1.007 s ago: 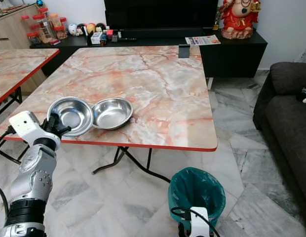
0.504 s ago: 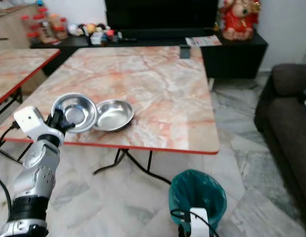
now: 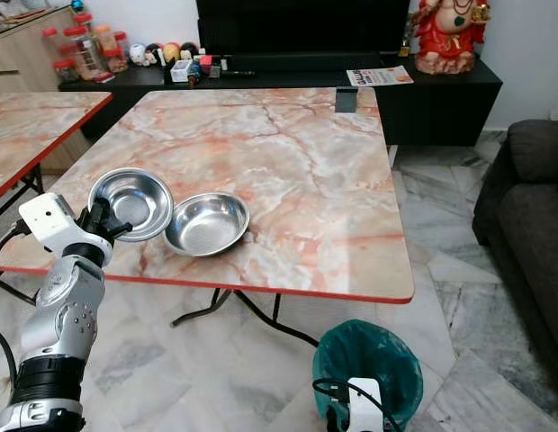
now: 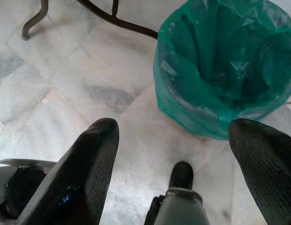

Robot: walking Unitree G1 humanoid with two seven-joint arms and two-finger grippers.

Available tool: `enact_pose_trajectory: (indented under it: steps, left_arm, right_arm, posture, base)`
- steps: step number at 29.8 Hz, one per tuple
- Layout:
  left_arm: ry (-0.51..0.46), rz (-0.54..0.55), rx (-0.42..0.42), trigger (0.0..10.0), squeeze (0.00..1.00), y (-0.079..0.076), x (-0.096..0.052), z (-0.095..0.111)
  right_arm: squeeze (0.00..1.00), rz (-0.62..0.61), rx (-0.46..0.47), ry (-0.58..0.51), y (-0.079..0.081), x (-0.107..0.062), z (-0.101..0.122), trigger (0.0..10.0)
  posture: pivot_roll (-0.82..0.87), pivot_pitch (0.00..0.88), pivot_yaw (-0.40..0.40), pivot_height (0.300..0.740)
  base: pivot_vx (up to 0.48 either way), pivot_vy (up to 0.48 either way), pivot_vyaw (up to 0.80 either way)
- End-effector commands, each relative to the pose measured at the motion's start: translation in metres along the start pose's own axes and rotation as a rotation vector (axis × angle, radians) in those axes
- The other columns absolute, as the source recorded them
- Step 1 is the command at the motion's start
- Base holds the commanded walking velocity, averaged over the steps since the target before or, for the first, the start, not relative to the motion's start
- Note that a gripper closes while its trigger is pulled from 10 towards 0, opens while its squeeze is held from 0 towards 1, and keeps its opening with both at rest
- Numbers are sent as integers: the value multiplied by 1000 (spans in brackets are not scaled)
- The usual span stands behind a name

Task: Setting the table

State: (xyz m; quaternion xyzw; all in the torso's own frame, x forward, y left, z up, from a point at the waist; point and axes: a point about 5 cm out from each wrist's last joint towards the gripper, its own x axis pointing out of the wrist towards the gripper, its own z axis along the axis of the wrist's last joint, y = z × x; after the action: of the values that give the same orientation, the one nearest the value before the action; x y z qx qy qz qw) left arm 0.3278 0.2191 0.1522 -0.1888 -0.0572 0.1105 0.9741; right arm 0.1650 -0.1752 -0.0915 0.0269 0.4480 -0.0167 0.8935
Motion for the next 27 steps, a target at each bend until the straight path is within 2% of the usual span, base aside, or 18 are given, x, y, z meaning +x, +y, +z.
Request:
enact_pose_trajectory:
  steps: [1, 27]
  left_arm:
    - [-50, -12, 19, 10000, 0, -4, 2, 12]
    - [-55, -24, 26, 10000, 0, -6, 2, 13]
  right_arm:
    - [0, 7, 7, -4, 2, 1, 2, 10000]
    - [0, 6, 9, -3, 2, 1, 2, 10000]
  posture:
    - [98, 0, 85, 740]
    - [96, 0, 83, 740]
  base:
    - [262, 0, 0]
    - [286, 0, 0]
